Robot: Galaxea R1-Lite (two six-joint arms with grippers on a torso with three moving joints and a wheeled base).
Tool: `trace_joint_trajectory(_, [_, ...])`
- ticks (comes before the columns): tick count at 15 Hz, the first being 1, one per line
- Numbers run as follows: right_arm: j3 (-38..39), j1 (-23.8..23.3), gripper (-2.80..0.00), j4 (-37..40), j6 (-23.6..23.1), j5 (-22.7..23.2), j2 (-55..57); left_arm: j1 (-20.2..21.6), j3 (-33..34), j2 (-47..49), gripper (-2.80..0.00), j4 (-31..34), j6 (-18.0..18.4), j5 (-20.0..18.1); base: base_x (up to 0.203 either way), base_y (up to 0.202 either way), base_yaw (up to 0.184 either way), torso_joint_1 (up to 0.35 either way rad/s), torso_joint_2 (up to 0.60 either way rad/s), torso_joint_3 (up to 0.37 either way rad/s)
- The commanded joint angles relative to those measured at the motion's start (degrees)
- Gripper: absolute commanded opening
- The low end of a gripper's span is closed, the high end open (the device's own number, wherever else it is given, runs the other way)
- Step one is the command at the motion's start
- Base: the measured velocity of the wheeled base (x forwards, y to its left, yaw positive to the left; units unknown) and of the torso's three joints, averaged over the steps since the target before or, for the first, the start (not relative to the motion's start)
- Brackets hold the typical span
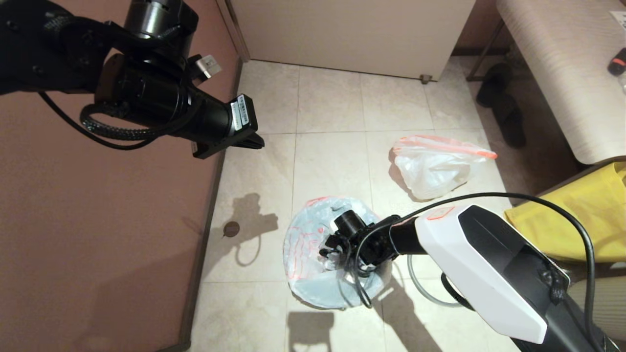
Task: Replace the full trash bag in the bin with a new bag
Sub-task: Put the new garbage bag on the trash can
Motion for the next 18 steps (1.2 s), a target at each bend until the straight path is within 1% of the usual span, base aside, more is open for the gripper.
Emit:
trace_joint_trajectory(1, [0.0, -0.7, -2.80, 2.0, -0.4, -1.9, -0.4, 0.0, -0.1, 0.2, -2.80, 0.2, -0.1, 0.0, 0.000, 0.000, 0.000, 0.000, 0.00, 0.000])
trace_joint_trajectory(5, [0.1, -1.7, -2.80, 6.6, -0.7, -2.3, -5.9, 0.0, -0.1, 0.3, -2.80, 0.2, -0.1, 0.0, 0.000, 0.000, 0.000, 0.000, 0.00, 0.000])
trace_joint_trajectory(7, [0.5, -1.4, -2.80, 7.2, -0.4, -2.3, -7.9, 0.0, -0.1, 0.3, -2.80, 0.2, -0.1, 0.0, 0.000, 0.000, 0.000, 0.000, 0.00, 0.000])
trace_joint_trajectory(8, [1.3, -0.7, -2.80, 8.5, 0.2, -2.6, -8.4, 0.0, -0.1, 0.4, -2.80, 0.2, -0.1, 0.0, 0.000, 0.000, 0.000, 0.000, 0.00, 0.000])
trace_joint_trajectory(9, [1.6, 0.0, -2.80, 9.8, 2.2, -3.2, -8.4, -0.2, -0.1, 0.7, -2.80, 0.2, -0.1, 0.0, 0.000, 0.000, 0.000, 0.000, 0.00, 0.000])
trace_joint_trajectory(10, [1.3, 0.3, -2.80, 9.4, 2.9, -3.1, -8.0, -0.5, -0.1, 1.0, -2.80, 0.2, -0.2, 0.1, 0.000, 0.000, 0.000, 0.000, 0.00, 0.000])
trace_joint_trajectory(13, [1.2, 0.5, -2.80, -1.7, 2.8, -2.2, -2.8, -0.6, 0.0, 1.2, -2.80, 0.2, -0.2, 0.1, 0.000, 0.000, 0.000, 0.000, 0.00, 0.000])
trace_joint_trajectory(16, [0.9, 0.3, -2.80, -11.0, 1.0, -1.7, 4.2, -0.4, -0.1, 1.7, -2.80, 0.1, -0.2, 0.3, 0.000, 0.000, 0.000, 0.000, 0.00, 0.000])
trace_joint_trajectory(18, [0.8, 0.2, -2.80, -18.8, -0.2, -1.1, 9.4, -0.5, -0.1, 2.0, -2.80, 0.1, -0.2, 0.4, 0.000, 0.000, 0.000, 0.000, 0.00, 0.000])
